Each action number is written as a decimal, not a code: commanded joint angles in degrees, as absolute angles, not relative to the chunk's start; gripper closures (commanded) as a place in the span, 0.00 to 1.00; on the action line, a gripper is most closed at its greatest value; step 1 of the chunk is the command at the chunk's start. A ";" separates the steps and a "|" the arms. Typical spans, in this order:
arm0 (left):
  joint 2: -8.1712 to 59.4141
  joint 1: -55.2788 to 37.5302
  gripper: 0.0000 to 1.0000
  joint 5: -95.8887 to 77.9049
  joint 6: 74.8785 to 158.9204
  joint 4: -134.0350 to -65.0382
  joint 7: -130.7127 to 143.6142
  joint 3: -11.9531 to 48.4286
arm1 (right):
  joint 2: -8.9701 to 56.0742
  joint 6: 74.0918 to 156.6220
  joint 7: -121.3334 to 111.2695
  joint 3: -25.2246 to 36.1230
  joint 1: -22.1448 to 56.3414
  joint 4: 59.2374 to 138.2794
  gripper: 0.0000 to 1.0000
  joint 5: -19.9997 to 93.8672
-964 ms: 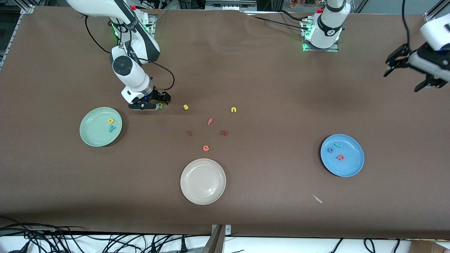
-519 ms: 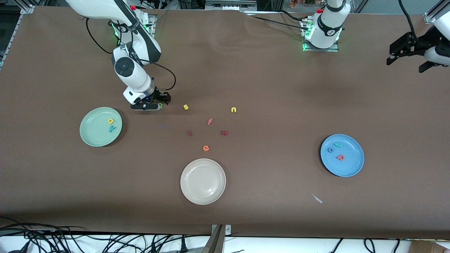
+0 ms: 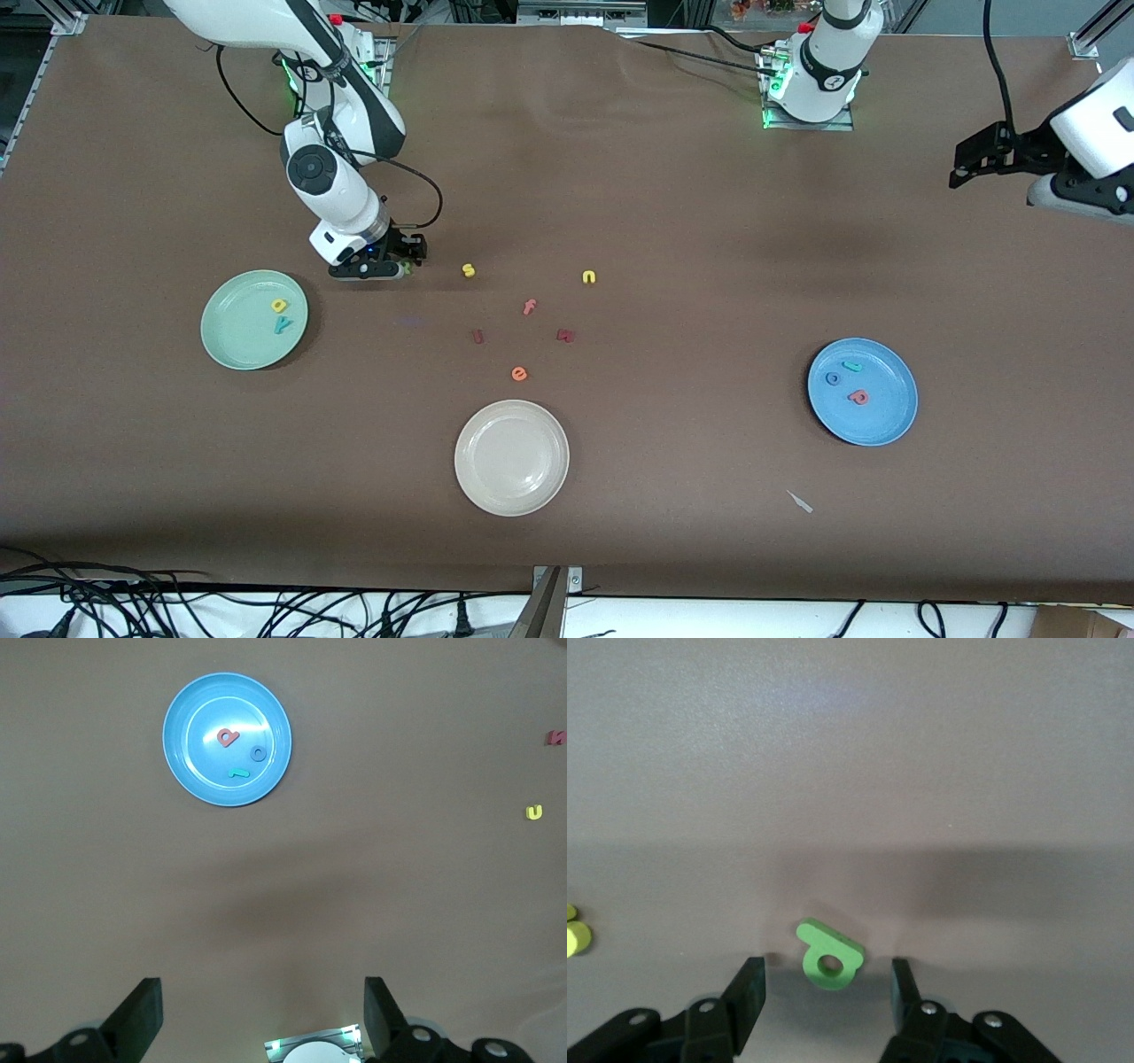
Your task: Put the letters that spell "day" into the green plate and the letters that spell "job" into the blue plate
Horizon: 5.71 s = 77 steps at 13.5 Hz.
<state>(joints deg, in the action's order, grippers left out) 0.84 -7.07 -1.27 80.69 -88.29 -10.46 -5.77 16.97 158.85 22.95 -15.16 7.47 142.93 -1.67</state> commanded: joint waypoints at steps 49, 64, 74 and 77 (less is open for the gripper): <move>2.55 -7.03 0.00 -2.46 78.31 -82.62 -7.82 -2.81 | 24.61 131.05 -13.97 2.20 0.26 115.40 0.00 -6.07; 2.55 -6.94 0.00 -2.11 78.31 -82.53 -8.00 -2.81 | 23.20 93.80 2.29 -6.77 5.79 93.88 0.00 -5.45; 2.55 -6.94 0.00 -2.20 78.31 -82.53 -7.82 -2.81 | 4.06 87.46 -0.26 -1.86 11.34 92.64 0.00 -7.29; 2.55 -6.94 0.00 -2.11 78.31 -82.53 -7.82 -2.81 | 1.32 84.21 -0.53 1.66 10.29 91.15 0.00 -5.46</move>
